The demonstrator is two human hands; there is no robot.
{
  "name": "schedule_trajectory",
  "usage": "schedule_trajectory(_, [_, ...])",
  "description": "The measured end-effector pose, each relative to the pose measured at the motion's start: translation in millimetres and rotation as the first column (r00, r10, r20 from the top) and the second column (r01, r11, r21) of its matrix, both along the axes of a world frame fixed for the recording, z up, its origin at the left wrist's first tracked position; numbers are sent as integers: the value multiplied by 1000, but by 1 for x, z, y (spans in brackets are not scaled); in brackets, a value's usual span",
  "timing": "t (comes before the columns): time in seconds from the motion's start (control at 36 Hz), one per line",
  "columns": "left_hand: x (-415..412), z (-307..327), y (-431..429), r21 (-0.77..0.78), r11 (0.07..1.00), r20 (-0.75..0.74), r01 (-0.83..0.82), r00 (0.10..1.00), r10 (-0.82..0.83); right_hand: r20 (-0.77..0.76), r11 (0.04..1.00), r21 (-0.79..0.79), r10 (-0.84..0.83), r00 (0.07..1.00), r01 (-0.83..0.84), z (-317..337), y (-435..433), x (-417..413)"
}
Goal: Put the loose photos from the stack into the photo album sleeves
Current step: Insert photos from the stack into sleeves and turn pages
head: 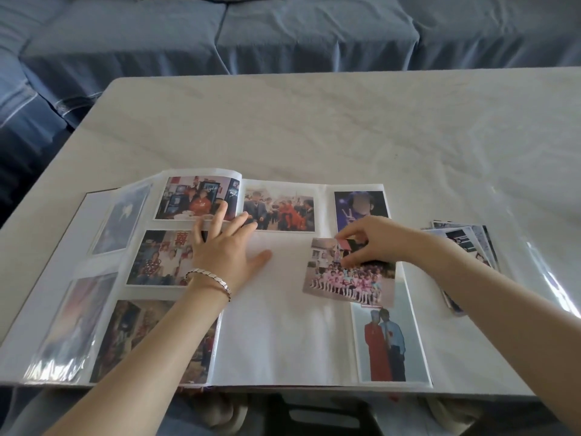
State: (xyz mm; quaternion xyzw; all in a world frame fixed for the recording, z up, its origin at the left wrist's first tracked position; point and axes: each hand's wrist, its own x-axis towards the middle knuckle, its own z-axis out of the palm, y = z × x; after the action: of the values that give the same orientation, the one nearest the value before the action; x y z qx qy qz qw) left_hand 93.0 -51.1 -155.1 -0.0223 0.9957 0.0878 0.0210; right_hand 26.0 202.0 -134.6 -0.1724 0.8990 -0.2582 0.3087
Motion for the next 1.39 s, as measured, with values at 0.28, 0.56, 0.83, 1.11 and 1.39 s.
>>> schedule_trajectory(0.28, [1, 3, 1, -8, 1000, 18, 4, 1000, -4, -75, 974, -70, -221, 972, 216, -5, 0, 4])
schedule_trajectory(0.56, [1, 2, 1, 16, 1000, 15, -25, 1000, 24, 381, 710, -255, -550, 743, 657, -12, 51, 49])
schedule_trajectory(0.83, [0, 2, -1, -29, 1000, 14, 5, 1000, -5, 212, 655, -361, -635, 743, 663, -16, 27, 63])
schedule_trajectory(1.11, [-8, 7, -18, -96, 991, 22, 91, 996, -90, 316, 685, -361, -548, 774, 633, -14, -32, 57])
schedule_trajectory(1.39, [-7, 4, -16, -71, 995, -3, 77, 997, -77, 316, 687, -291, -588, 745, 666, -12, -34, 59])
